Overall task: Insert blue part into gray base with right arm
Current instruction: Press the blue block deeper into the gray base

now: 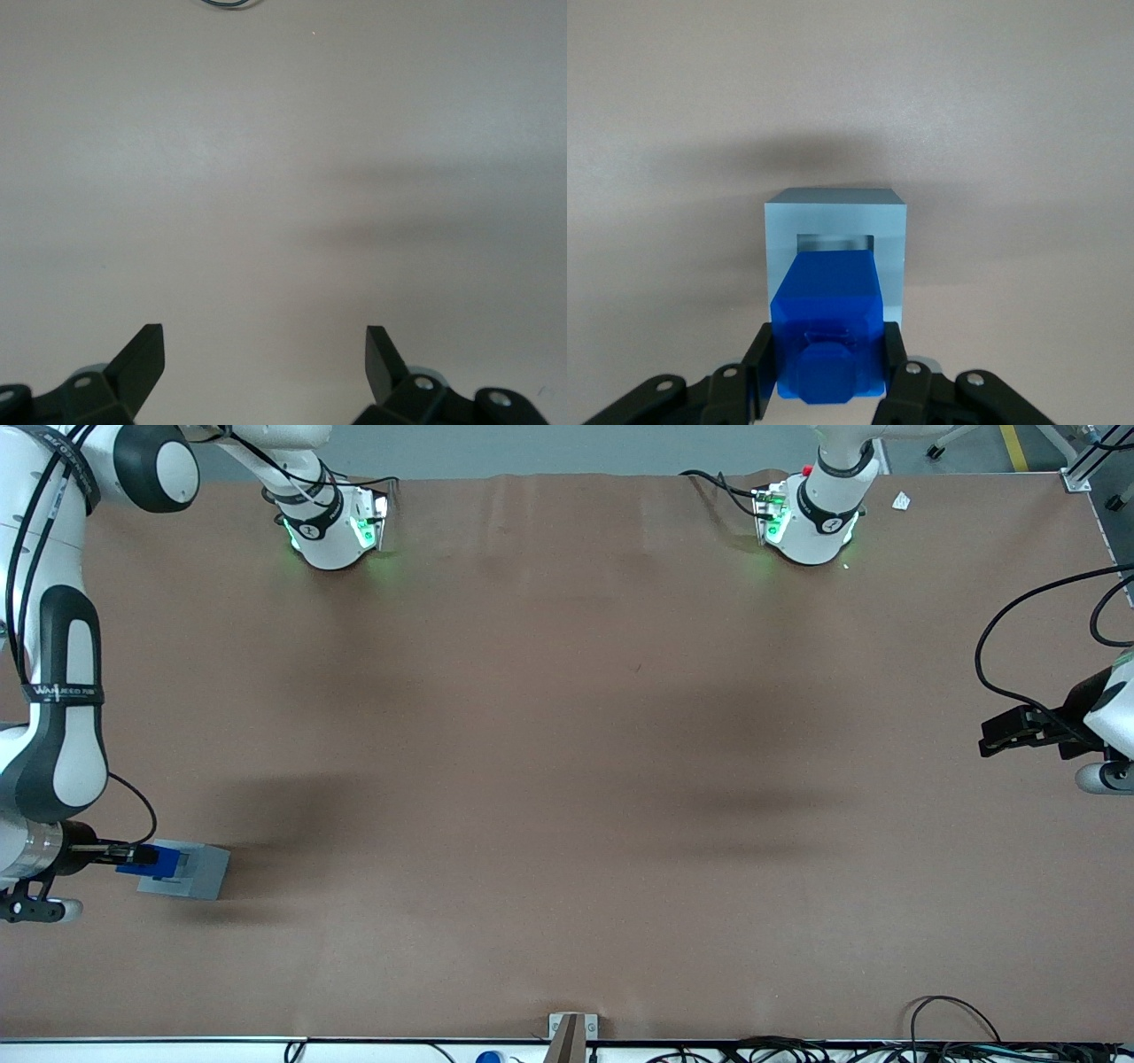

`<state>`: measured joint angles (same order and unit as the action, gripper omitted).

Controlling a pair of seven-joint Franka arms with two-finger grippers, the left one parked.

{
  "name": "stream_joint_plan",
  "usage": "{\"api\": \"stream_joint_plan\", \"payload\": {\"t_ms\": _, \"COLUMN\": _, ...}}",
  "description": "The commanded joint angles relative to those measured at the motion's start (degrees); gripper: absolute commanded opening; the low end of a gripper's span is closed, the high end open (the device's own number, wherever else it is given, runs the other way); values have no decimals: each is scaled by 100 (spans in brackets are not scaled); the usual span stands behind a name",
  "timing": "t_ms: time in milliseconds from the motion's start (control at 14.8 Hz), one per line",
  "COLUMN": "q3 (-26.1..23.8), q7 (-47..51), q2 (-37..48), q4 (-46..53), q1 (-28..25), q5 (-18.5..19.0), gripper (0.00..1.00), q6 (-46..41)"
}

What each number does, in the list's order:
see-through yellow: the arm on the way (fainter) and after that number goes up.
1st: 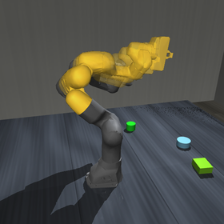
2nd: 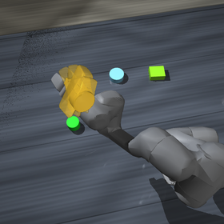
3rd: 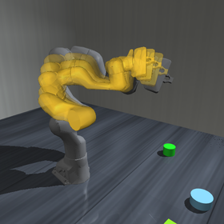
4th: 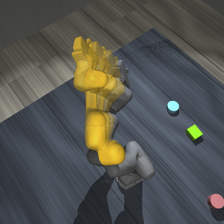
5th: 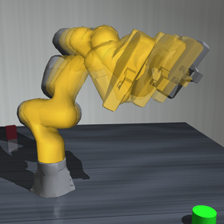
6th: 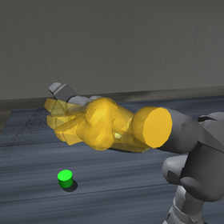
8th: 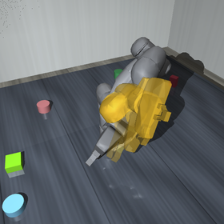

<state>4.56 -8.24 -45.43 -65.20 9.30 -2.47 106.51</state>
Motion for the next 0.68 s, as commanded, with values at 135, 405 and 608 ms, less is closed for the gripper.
{"api": "stream_joint_plan", "payload": {"t_ms": 135, "q3": -52, "q7": 173, "q2": -440, "q4": 676, "q1": 19, "q5": 71, "gripper": 0, "q6": -315}}
{"api": "stream_joint_plan", "payload": {"t_ms": 405, "q3": -60, "q7": 252, "q2": -511, "q4": 676, "q1": 27, "q5": 62, "gripper": 0, "q6": -333}}
{"api": "stream_joint_plan", "payload": {"t_ms": 608, "q3": -60, "q7": 279, "q2": -520, "q4": 676, "q1": 54, "q5": 62, "gripper": 0, "q6": -341}}
